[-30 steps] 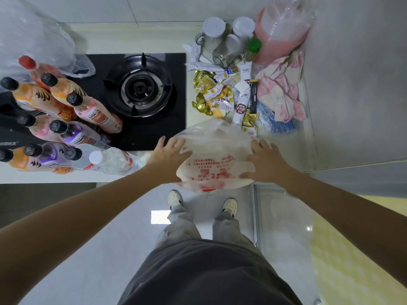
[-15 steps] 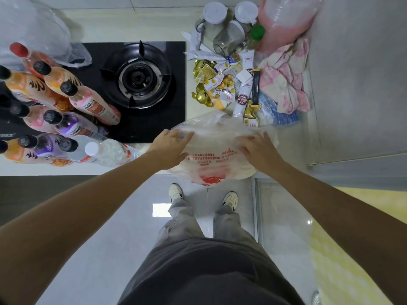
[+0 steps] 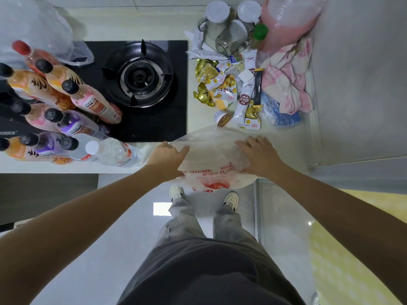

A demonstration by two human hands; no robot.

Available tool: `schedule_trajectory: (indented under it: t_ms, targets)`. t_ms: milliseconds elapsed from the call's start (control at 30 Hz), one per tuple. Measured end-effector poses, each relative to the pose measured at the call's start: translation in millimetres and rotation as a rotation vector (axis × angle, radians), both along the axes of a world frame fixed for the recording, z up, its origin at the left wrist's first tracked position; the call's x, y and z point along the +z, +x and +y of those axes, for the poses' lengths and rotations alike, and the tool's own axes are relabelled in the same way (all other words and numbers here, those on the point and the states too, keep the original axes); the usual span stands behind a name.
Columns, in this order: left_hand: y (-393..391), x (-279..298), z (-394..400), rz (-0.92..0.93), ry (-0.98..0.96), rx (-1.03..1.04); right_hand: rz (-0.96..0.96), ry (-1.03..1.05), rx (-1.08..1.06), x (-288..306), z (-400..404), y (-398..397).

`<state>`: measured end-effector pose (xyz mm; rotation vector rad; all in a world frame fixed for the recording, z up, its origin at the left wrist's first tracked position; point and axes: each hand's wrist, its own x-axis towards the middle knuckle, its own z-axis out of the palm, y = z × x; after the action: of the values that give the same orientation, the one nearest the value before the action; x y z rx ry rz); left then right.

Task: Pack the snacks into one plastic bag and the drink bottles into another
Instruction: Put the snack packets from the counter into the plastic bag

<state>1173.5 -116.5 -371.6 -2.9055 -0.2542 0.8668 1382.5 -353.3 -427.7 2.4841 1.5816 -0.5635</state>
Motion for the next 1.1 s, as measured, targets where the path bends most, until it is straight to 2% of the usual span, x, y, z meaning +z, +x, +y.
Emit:
schedule_trajectory:
  t_ms: [200, 400, 667, 867, 1100]
  targets:
    - [-12.7, 0.1, 2.1, -0.026, -0.077, -0.147, 0.000, 0.034, 0.100, 9.2, 6.0, 5.3]
    - [-14.3, -16.1, 16.0, -0.040, -0.132, -0.286, 0.019, -0.027, 0.154, 8.3, 9.2, 11.8]
    - [-3.0, -16.7, 9.0, 0.002, -0.076, -0.061, 0.077, -0.116, 0.097, 8.6, 2.2, 7.8]
    - [11.6, -19.2, 6.6, -0.085, 0.016, -0.072, 0.007, -0.123, 0.045, -1.1, -13.2, 16.8]
    - [37.8, -31.9, 14.2, -0.059, 0.015, -0.071, 0.045, -0.088, 0.005, -3.1, -10.0, 36.6]
